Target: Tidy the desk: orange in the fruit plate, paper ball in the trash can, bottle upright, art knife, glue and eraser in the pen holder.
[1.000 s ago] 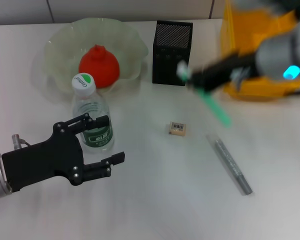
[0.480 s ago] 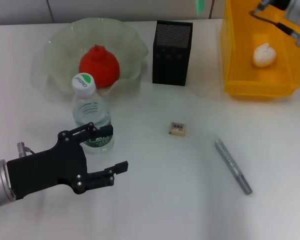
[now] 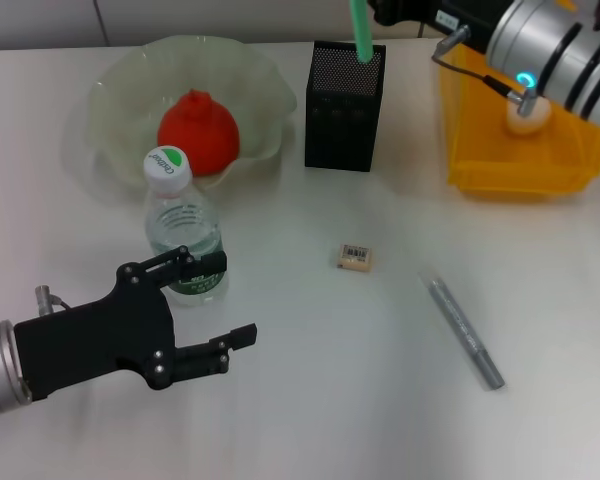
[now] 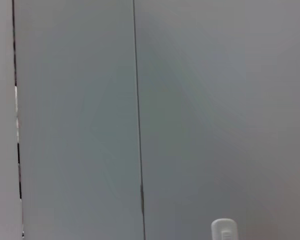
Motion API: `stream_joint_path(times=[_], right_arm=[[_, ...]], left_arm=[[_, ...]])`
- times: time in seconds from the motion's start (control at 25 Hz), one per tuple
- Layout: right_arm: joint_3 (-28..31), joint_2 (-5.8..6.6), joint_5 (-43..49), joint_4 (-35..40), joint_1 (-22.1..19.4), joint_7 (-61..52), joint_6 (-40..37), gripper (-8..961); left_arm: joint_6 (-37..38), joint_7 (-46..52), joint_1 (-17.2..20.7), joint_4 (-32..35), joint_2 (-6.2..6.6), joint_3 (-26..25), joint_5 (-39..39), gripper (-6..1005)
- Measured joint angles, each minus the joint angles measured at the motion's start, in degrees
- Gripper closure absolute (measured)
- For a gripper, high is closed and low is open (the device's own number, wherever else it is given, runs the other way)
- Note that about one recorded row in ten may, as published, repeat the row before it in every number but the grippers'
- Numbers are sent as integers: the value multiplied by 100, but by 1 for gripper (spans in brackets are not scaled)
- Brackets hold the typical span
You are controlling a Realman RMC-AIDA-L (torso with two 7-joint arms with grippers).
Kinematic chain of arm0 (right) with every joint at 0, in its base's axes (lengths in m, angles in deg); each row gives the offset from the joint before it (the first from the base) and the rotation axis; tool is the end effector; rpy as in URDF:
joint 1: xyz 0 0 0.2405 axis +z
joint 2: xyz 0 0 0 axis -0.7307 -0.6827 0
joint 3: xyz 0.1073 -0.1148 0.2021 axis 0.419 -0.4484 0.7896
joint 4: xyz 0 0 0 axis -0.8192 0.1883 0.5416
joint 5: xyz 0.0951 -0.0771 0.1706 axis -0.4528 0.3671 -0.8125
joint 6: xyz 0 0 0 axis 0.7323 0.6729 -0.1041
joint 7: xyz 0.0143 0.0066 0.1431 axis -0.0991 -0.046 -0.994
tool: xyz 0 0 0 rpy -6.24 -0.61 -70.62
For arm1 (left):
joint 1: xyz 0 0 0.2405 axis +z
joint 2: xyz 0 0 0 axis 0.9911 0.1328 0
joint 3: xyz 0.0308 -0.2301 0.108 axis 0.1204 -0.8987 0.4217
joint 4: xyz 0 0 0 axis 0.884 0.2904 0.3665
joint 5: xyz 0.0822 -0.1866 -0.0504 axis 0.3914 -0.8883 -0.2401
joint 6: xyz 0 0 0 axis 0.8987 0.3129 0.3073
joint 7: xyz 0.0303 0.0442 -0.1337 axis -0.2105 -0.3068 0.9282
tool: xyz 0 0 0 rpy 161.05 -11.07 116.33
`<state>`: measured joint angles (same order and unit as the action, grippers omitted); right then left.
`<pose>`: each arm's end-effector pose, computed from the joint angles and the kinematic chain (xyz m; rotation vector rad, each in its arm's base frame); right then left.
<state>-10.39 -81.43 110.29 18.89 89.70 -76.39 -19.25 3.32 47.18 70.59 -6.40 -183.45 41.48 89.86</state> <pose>0.1703 0.4353 -0.0298 -2.2179 0.4073 0.9054 -0.2885 0.2400 -0.0264 -2.6666 -0.2182 -0.8913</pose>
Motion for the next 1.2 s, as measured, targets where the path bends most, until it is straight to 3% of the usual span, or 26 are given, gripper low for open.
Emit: stream_joint_path(times=[0.4, 0.52, 0.68, 0.8, 0.96, 1.08, 1.2], right_arm=[[-65, -21, 82, -134, -5, -190, 162, 744], [-244, -11, 98, 149, -254, -436, 98, 636], [-593, 17, 333, 1145, -881, -1241, 80, 518], [-653, 33, 1249, 2471, -1536, -2465, 61, 488], [-617, 15, 3682, 4381, -2132, -4922, -353, 447], [-587, 11, 5740, 5359, -2069, -6693, -1369, 417], [-592, 28, 7004, 5659, -1710, -7735, -2345, 344]], left_arm=[[75, -57, -16, 0, 3, -1, -1, 198], [81, -62, -14, 0, 9, -1, -1, 198], [83, -69, 0, -35, 10, -18, -1, 198], [84, -74, -14, -74, 10, -27, -2, 198], [84, -77, -17, -88, 9, -21, 6, 198], [88, -75, -16, -92, 10, -16, 8, 198], [99, -56, -23, -102, 15, -2, 9, 198]])
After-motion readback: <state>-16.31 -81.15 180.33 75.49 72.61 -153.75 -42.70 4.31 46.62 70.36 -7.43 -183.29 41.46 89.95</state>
